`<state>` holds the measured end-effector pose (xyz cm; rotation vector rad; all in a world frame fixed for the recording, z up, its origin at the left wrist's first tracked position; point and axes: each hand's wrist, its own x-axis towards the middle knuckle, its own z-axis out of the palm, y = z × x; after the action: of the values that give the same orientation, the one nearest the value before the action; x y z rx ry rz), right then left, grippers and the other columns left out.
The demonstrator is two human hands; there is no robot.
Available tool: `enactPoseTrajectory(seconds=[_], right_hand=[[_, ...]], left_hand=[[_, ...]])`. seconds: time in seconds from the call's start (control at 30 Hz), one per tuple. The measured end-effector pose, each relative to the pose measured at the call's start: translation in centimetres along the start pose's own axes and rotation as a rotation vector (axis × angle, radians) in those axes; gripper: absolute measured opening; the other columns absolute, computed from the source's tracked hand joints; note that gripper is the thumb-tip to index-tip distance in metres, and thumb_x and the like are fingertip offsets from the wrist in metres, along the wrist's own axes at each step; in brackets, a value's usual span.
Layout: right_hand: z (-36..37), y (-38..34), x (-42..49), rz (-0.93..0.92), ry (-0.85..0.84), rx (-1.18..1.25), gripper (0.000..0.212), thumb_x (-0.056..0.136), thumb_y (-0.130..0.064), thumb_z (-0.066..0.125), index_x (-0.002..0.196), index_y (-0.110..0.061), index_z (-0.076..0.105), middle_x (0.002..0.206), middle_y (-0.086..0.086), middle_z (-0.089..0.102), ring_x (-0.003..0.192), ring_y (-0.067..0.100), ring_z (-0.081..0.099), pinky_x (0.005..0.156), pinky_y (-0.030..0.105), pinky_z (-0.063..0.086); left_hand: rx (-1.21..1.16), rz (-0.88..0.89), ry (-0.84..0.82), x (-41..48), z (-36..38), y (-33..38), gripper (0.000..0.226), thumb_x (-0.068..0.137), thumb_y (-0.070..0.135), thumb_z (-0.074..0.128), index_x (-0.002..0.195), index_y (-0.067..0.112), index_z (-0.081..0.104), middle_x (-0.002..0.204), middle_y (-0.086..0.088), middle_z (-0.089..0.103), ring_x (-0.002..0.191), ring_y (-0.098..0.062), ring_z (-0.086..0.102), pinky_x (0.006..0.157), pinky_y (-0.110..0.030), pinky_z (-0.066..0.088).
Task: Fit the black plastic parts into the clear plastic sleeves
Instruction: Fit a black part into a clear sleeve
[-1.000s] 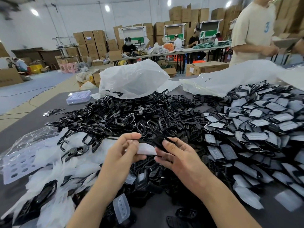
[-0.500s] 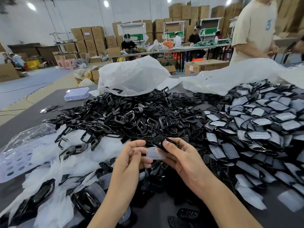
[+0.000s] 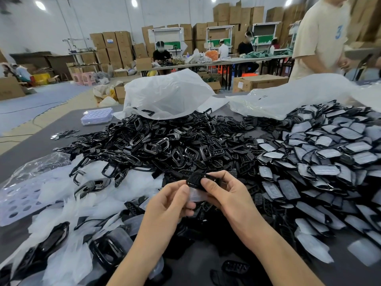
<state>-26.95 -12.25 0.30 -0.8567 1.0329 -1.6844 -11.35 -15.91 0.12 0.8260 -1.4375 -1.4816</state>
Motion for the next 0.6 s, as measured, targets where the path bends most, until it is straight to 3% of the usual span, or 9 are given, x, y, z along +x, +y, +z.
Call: enactPoseTrajectory(seconds=[0.13,0.27,0.37,0.5,0.6], right_hand=[[0.0,-0.1,-0.1,-0.008,0.005,-0.004,0.01,0.076,-0.028,0.079,0.085,-0.026,0.077,0.095,0.009,0.077,0.09,0.019,0.076,0.076,0.023,0.059],[-0.5,-0.4,0.2,-0.017,0.086,0.038,0.024,0.079,-0.024,0.078,0.099,-0.013,0.071,0.098,0.012,0.078,0.094,0.028,0.077,0.077,0.029,0.061],[-1.0,-0.4,0.4,0.006,0.172,0.059,0.017,0.088,-0.012,0.074,0.104,-0.008,0.068,0.095,0.013,0.078,0.091,0.029,0.077,0.073,0.029,0.062],[-0.7,0.1,0.1,0.022,0.071,-0.135,0.009,0.09,-0.016,0.076,0.092,-0.025,0.073,0.084,0.003,0.078,0.082,0.019,0.076,0.073,0.028,0.061],[-0.3,0.4,-0.2,0.027,-0.013,-0.29,0.011,0.089,-0.025,0.078,0.089,-0.034,0.072,0.076,-0.005,0.074,0.076,0.012,0.073,0.085,0.036,0.062]], left_hand=[[0.105,-0.021,0.06,0.2,-0.1,-0.5,0.016,0.097,0.017,0.063,0.11,0.024,0.069,0.08,-0.001,0.073,0.071,-0.01,0.069,0.062,-0.014,0.051],[0.104,-0.029,0.076,0.2,-0.3,-0.1,0.015,0.095,0.019,0.066,0.095,0.028,0.077,0.074,0.0,0.073,0.068,-0.007,0.067,0.06,-0.016,0.051],[0.127,0.027,0.013,-0.1,-0.3,0.3,0.02,0.093,0.021,0.067,0.093,0.038,0.077,0.074,0.003,0.073,0.071,-0.006,0.067,0.066,-0.016,0.054],[0.282,0.142,0.05,-0.5,0.5,0.0,0.027,0.094,0.017,0.066,0.095,0.043,0.073,0.08,0.006,0.074,0.074,-0.007,0.068,0.071,-0.018,0.053],[0.377,0.222,0.168,-0.4,0.6,-0.3,0.025,0.093,0.021,0.067,0.09,0.046,0.069,0.079,0.013,0.072,0.076,-0.008,0.066,0.074,-0.027,0.053]])
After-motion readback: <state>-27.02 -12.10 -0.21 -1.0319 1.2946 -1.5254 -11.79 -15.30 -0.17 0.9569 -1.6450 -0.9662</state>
